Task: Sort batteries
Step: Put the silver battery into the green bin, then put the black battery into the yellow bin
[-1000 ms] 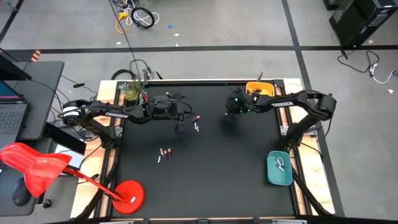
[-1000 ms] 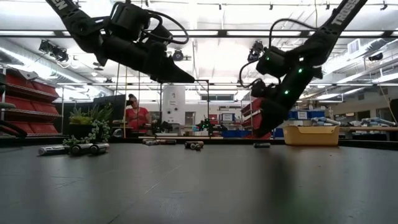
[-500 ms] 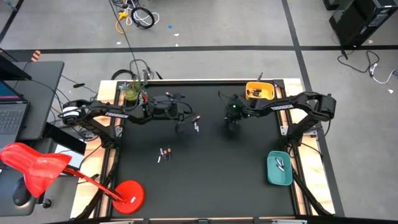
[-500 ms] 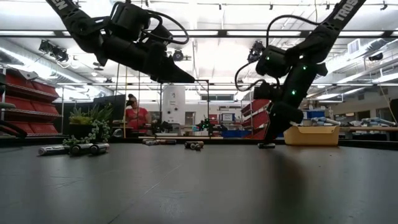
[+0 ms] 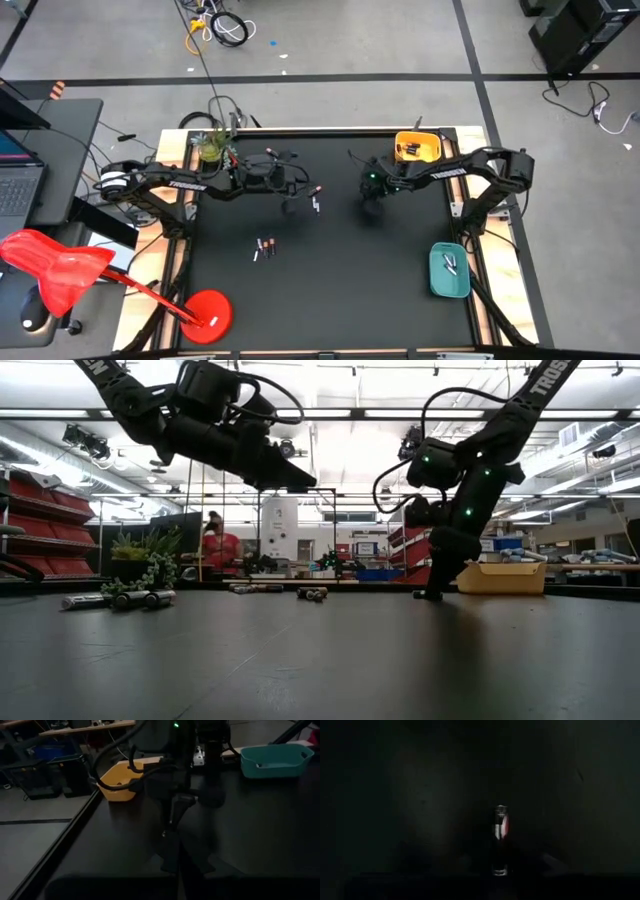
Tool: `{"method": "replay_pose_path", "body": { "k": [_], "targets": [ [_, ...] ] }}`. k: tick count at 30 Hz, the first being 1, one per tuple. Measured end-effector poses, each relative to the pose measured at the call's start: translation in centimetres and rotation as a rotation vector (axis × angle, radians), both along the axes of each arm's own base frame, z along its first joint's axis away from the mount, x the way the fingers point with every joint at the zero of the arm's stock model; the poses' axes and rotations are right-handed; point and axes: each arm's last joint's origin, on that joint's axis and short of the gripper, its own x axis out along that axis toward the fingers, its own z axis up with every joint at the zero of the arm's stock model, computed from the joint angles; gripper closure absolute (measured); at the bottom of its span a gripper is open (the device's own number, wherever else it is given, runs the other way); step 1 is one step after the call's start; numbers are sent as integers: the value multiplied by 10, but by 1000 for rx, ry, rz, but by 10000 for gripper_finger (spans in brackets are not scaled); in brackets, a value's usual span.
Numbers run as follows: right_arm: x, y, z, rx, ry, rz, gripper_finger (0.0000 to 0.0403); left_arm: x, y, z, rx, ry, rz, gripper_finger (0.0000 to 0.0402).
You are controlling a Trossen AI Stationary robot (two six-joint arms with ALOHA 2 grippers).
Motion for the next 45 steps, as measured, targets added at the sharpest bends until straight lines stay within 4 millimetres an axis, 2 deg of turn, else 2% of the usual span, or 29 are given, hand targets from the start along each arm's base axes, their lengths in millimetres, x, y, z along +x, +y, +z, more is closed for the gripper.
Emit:
{"method": "replay_pose_path", "body": {
  "k": [2, 8, 12, 15, 23, 29, 34, 37, 45],
  "targets": [
    [1, 3, 0, -16, 11, -10, 377, 0, 0, 1, 0, -9, 1, 385],
    [6, 13, 5, -27, 33, -15, 381, 0, 0, 1, -11, -10, 3, 385],
    [4, 27, 27, 18, 134, 19, 381, 0, 0, 1, -39, -12, 10, 385],
    [8, 40, 56, 40, 167, 37, 381, 0, 0, 0, -51, -5, 13, 385],
    [-16, 95, 107, 184, 518, -3, 381, 0, 0, -1, -52, 0, 15, 385],
    [-39, 140, 122, 432, 784, -126, 381, 0, 0, -1, -55, 6, 14, 385],
    [-51, 166, 122, 533, 898, -229, 381, 0, -4, -4, -63, 28, 3, 385],
    [-56, 172, 115, 477, 925, -242, 358, 0, -6, -5, -66, 41, -5, 385],
    [-60, 177, 113, 420, 943, -277, 245, 1, -11, -7, -58, 69, 32, 385]
  ]
}}
